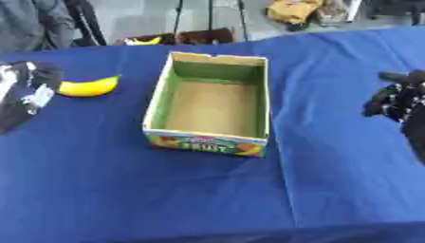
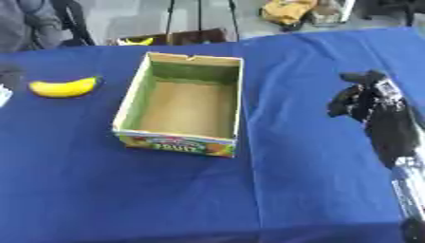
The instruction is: Pick up objects on the table and place them in the box.
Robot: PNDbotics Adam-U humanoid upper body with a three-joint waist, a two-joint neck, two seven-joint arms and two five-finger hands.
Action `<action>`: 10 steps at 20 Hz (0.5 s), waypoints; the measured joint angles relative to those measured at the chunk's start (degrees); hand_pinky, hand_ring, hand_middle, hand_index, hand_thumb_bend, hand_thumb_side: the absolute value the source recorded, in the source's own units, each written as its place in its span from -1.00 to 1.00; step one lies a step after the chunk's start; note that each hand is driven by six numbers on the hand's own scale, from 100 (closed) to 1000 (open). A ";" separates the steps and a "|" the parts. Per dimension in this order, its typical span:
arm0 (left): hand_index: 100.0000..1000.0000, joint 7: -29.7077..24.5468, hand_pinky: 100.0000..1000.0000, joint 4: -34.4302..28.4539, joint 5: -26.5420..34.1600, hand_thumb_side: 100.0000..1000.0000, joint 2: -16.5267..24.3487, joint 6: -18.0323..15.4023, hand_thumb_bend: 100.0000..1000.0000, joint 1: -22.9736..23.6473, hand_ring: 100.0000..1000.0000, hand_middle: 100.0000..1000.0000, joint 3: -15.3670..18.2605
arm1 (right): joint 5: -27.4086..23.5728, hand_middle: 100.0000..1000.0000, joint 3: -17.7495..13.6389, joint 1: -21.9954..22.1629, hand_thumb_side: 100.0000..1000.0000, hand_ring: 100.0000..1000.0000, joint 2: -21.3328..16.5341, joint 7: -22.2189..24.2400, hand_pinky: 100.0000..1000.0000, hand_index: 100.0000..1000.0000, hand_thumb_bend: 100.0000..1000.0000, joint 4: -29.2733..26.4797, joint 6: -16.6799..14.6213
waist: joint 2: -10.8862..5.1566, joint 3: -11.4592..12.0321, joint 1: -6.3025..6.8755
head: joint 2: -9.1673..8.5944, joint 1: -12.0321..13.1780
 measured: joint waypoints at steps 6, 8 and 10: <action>0.40 0.13 0.12 0.30 0.00 0.65 0.02 0.05 -0.46 0.00 0.01 0.13 0.03 | -0.01 -0.08 0.00 0.00 0.80 0.06 0.00 0.00 0.06 0.58 -1.00 -0.01 0.00 | 0.00 0.17 -0.01 | 0.00 0.01; 0.40 0.19 0.12 0.32 0.00 0.65 0.02 0.04 -0.46 0.00 0.01 0.13 0.03 | -0.01 -0.08 0.00 0.00 0.80 0.06 0.00 0.00 0.06 0.58 -1.00 -0.01 0.00 | 0.00 0.15 -0.01 | 0.00 0.01; 0.40 0.24 0.12 0.33 0.00 0.65 0.03 0.01 -0.46 0.00 0.01 0.13 0.03 | -0.01 -0.08 0.00 0.00 0.80 0.06 0.00 0.00 0.06 0.58 -1.00 -0.01 0.00 | 0.00 0.13 -0.01 | 0.00 0.01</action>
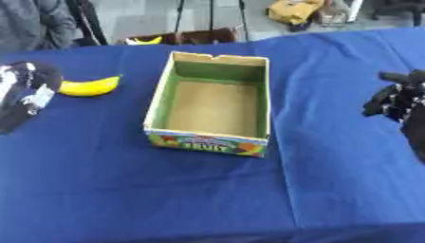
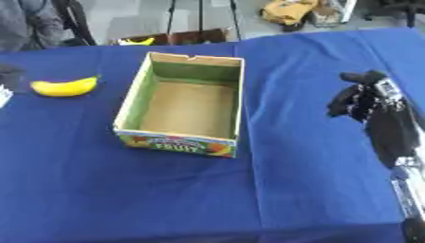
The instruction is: Pick up objects on the table and place them in the box.
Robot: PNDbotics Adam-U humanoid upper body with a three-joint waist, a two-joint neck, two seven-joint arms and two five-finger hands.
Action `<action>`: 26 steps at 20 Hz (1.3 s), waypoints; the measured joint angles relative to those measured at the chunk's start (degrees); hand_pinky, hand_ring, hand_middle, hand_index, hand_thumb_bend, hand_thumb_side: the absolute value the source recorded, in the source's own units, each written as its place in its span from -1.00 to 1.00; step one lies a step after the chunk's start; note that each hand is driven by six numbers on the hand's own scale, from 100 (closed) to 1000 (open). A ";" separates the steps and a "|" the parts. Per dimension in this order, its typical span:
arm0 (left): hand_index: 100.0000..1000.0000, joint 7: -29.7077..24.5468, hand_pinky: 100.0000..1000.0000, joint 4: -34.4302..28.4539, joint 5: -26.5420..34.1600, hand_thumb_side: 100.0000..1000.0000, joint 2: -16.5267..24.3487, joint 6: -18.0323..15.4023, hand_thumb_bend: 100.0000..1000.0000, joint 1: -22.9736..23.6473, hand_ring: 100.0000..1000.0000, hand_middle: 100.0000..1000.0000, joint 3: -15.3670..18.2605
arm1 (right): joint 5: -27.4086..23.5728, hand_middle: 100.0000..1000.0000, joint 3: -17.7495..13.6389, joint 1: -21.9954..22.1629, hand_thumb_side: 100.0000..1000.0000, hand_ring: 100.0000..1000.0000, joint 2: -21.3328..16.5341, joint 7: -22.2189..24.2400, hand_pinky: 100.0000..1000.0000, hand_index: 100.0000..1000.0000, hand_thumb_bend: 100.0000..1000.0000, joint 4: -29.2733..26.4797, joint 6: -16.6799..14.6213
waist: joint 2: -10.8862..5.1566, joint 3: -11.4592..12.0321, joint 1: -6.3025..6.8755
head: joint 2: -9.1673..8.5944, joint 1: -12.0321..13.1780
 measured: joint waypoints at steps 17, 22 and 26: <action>0.38 0.78 0.14 20.88 -15.59 -0.06 12.90 0.67 -0.38 -13.06 0.06 0.14 -3.23 | 0.00 -0.08 0.27 0.14 0.82 0.06 -0.01 0.21 0.06 0.58 -1.00 -0.01 0.17 | -0.24 -1.44 0.51 | 0.00 0.54; 0.38 1.52 0.16 34.40 -23.45 -0.13 14.75 -1.97 -0.31 -21.71 0.09 0.14 -6.47 | 0.01 -0.09 0.70 -0.11 0.83 0.06 -0.04 0.57 0.06 0.58 -1.00 -0.02 0.30 | 0.68 -2.79 1.01 | 0.00 1.28; 0.37 1.16 0.17 43.38 -29.12 -0.20 14.68 -4.74 -0.33 -27.42 0.09 0.13 -7.77 | 0.05 -0.09 0.99 -0.62 0.84 0.06 -0.15 0.90 0.06 0.58 -1.00 -0.05 0.37 | 1.59 -3.97 1.66 | 0.00 1.81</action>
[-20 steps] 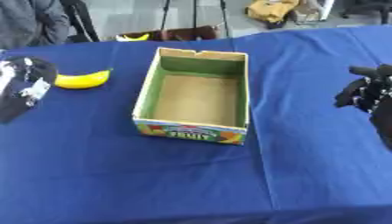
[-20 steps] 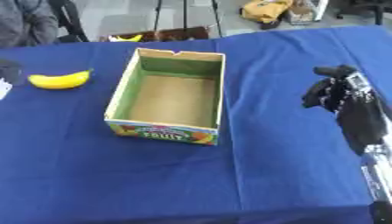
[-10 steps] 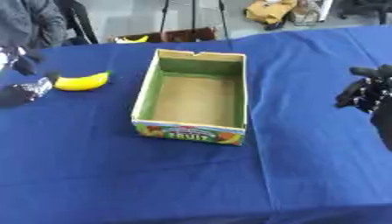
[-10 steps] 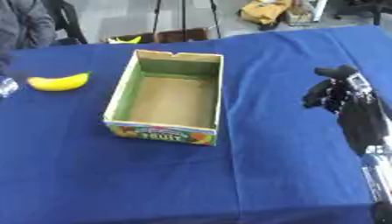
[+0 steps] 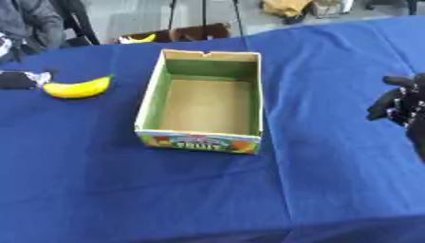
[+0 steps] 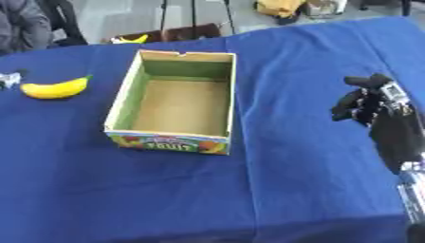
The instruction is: Pick up objects on the table and place them in the box.
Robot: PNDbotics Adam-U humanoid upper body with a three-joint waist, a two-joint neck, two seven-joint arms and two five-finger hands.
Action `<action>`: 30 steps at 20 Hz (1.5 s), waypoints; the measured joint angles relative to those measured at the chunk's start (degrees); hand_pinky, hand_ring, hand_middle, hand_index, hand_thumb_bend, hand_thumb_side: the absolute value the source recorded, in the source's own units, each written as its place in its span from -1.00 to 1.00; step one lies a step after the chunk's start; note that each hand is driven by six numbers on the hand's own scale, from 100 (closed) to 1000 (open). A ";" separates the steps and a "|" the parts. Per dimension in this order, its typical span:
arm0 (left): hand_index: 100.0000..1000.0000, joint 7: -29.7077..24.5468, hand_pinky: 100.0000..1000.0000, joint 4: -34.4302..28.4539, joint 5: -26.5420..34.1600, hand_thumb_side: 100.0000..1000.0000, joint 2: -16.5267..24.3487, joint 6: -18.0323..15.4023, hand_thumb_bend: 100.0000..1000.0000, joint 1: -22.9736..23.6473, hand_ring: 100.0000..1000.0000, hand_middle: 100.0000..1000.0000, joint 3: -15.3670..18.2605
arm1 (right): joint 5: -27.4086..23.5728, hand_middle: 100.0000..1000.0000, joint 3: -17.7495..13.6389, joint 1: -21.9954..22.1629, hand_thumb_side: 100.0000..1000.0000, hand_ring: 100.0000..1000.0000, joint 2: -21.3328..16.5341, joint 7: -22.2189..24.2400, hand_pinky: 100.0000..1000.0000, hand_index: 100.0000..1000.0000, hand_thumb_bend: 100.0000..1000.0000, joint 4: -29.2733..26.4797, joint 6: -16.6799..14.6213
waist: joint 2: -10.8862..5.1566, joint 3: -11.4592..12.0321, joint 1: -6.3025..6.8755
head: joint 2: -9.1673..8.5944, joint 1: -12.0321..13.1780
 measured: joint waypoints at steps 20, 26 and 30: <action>0.34 0.83 0.16 14.40 -12.56 -0.32 -3.69 -2.06 -0.46 -7.53 0.06 0.08 -0.04 | 0.36 -0.09 0.49 -1.44 0.88 0.06 -0.83 0.68 0.06 0.58 -1.00 -0.07 0.16 | 2.71 -2.56 0.71 | -0.01 1.01; 0.36 0.67 0.17 14.49 -12.92 -0.29 -4.11 -2.18 -0.30 -7.48 0.07 0.10 -0.05 | 0.38 -0.09 0.49 -1.44 0.89 0.06 -0.88 0.69 0.06 0.58 -1.00 -0.07 0.16 | 3.04 -2.67 0.74 | -0.02 0.93; 0.38 -0.15 0.18 14.49 -13.17 -0.23 -4.11 -2.50 -0.19 -7.48 0.08 0.11 -0.06 | 0.39 -0.09 0.49 -1.45 0.89 0.06 -0.88 0.71 0.06 0.58 -1.00 -0.07 0.15 | 3.24 -2.67 0.75 | -0.02 0.88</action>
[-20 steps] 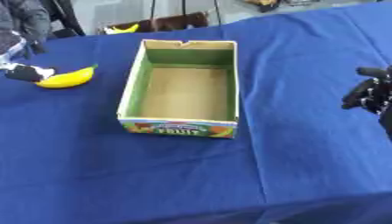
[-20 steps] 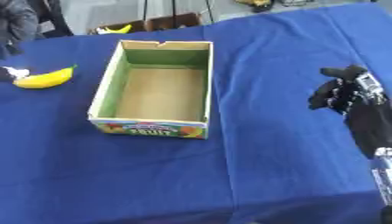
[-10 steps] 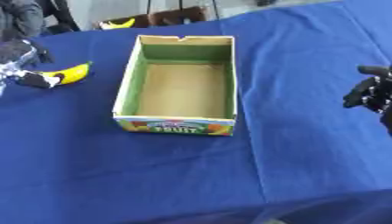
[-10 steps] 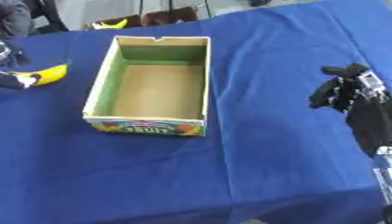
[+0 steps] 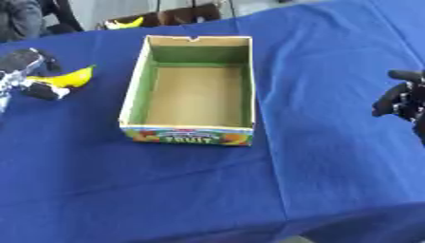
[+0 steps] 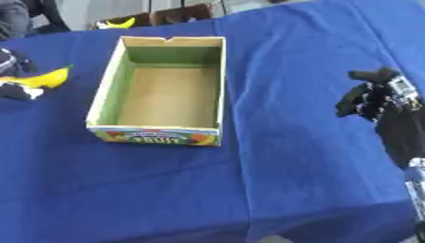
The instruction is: Pick up objects on the table and place them in the box.
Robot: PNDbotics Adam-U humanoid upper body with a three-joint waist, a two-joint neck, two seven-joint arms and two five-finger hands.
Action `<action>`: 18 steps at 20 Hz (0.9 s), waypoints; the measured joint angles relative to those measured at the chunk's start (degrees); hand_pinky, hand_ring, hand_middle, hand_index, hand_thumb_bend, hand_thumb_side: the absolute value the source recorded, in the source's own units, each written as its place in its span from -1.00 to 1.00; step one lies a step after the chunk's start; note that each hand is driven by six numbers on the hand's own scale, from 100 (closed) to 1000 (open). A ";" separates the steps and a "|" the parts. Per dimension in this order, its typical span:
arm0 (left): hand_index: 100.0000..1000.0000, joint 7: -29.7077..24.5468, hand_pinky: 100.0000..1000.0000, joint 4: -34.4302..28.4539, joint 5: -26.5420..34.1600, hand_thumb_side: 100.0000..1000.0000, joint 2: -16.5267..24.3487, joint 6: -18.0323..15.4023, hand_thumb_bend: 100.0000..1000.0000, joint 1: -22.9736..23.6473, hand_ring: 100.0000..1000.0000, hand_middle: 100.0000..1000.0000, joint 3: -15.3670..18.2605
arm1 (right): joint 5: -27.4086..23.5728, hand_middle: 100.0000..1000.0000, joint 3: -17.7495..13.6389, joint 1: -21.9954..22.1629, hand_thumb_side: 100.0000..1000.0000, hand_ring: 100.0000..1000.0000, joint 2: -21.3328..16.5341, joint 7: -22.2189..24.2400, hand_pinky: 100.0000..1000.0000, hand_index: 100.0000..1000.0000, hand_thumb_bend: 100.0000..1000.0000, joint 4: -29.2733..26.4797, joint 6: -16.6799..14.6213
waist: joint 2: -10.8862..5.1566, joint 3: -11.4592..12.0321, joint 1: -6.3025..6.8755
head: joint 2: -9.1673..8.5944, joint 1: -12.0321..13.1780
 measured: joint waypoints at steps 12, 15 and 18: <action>0.36 -1.27 0.13 -0.03 -0.40 -0.40 -0.42 -0.29 -0.69 0.24 0.06 0.08 -0.02 | 0.03 -0.09 -0.02 -0.17 0.89 0.06 0.00 0.22 0.07 0.58 -1.00 0.00 -0.19 | 0.50 -0.02 -0.14 | -0.05 -0.21; 0.32 -1.50 0.06 -0.03 -0.41 -0.52 -0.47 -0.06 -0.94 0.33 0.00 0.03 -0.02 | 0.04 -0.09 -0.02 -0.33 0.89 0.06 0.00 0.24 0.07 0.58 -1.00 0.00 -0.18 | 0.52 0.01 -0.26 | -0.06 -0.23; 0.24 -1.92 -0.05 -0.03 -0.41 -0.62 -0.47 0.36 -1.00 0.37 -0.09 -0.05 -0.02 | 0.04 -0.09 -0.02 -0.34 0.89 0.06 0.00 0.26 0.07 0.58 -1.00 -0.01 -0.17 | 0.53 0.01 -0.27 | -0.06 -0.24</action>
